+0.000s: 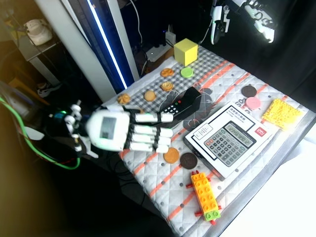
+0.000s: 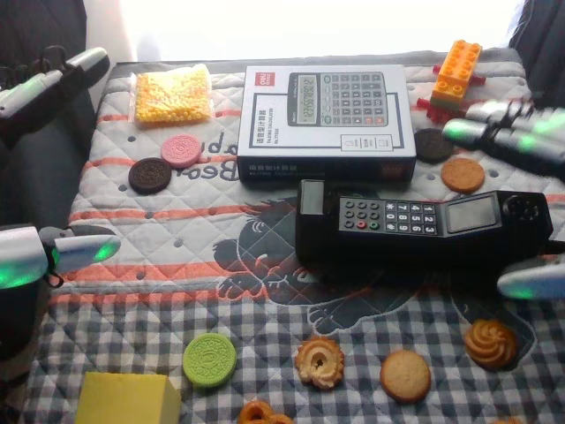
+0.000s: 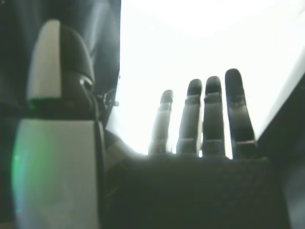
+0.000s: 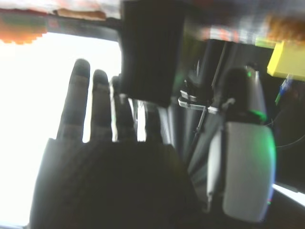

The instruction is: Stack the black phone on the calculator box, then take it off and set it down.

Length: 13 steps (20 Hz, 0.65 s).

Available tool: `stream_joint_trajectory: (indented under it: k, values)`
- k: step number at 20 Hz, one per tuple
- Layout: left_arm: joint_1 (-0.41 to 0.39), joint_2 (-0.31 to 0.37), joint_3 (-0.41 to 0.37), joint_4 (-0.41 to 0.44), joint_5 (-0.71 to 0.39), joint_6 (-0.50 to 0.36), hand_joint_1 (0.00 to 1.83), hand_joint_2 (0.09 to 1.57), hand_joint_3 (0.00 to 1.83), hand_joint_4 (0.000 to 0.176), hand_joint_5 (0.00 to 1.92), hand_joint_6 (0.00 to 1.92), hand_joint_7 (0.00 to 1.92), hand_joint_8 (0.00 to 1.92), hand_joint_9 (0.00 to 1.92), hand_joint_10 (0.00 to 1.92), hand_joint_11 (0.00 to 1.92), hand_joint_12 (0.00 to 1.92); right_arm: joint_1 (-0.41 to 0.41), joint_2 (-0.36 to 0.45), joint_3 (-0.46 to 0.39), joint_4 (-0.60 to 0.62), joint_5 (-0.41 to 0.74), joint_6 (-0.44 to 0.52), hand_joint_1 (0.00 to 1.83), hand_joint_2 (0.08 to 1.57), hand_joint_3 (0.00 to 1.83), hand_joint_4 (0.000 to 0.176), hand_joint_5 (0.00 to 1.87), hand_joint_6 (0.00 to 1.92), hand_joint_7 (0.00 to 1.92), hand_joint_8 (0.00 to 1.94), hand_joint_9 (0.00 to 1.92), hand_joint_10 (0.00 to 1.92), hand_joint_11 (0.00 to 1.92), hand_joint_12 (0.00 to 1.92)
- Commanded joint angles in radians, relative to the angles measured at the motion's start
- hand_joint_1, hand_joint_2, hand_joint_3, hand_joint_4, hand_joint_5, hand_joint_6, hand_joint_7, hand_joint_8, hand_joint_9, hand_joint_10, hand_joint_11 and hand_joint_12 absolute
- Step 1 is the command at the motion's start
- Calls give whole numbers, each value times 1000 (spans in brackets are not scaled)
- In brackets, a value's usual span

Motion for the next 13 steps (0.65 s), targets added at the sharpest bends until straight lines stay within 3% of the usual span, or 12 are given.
stream_joint_trajectory:
  k: [1, 5, 6, 8, 9, 10, 13]
  values:
    - [-5, 7, 1, 4, -131, -7, 915, 942, 1, 140, 46, 0, 155, 1, 111, 2, 0, 405, 6, 8, -8, 25, 150, 2, 569, 887, 0, 176, 0, 0, 0, 0, 0, 0, 0, 0]
    - [-4, 12, 3, 23, -150, -7, 868, 921, 0, 135, 5, 0, 158, 4, 129, 6, 0, 464, -31, 35, -36, 76, 250, -4, 653, 847, 0, 176, 0, 0, 0, 0, 0, 0, 0, 0]
    - [-4, 12, 5, 31, -156, -7, 840, 910, 0, 147, 0, 0, 149, 1, 135, 7, 0, 469, -56, 46, -50, 104, 285, -20, 607, 848, 0, 156, 0, 0, 0, 0, 0, 0, 10, 4]
    - [-4, 13, 9, 43, -165, -7, 837, 891, 0, 172, 33, 7, 144, 0, 132, 4, 0, 514, -115, 65, -78, 170, 353, -52, 593, 862, 0, 136, 0, 0, 7, 3, 23, 9, 30, 12]
    - [-3, 13, 9, 44, -168, -7, 858, 887, 0, 175, 35, 3, 138, 1, 101, 13, 0, 390, -142, 67, -84, 198, 385, -53, 595, 860, 0, 160, 1, 0, 19, 7, 41, 15, 25, 10]
    - [-2, 13, 9, 45, -171, -7, 856, 885, 0, 176, 27, 1, 155, 4, 94, 10, 0, 308, -160, 67, -90, 211, 400, -53, 603, 859, 0, 166, 3, 1, 25, 8, 52, 17, 26, 11]
    - [9, 13, 9, 47, -197, -7, 806, 899, 0, 176, 6, 0, 133, 1, 136, 9, 0, 496, -171, 61, -97, 217, 410, -53, 620, 882, 5, 176, 27, 9, 59, 15, 82, 20, 57, 24]
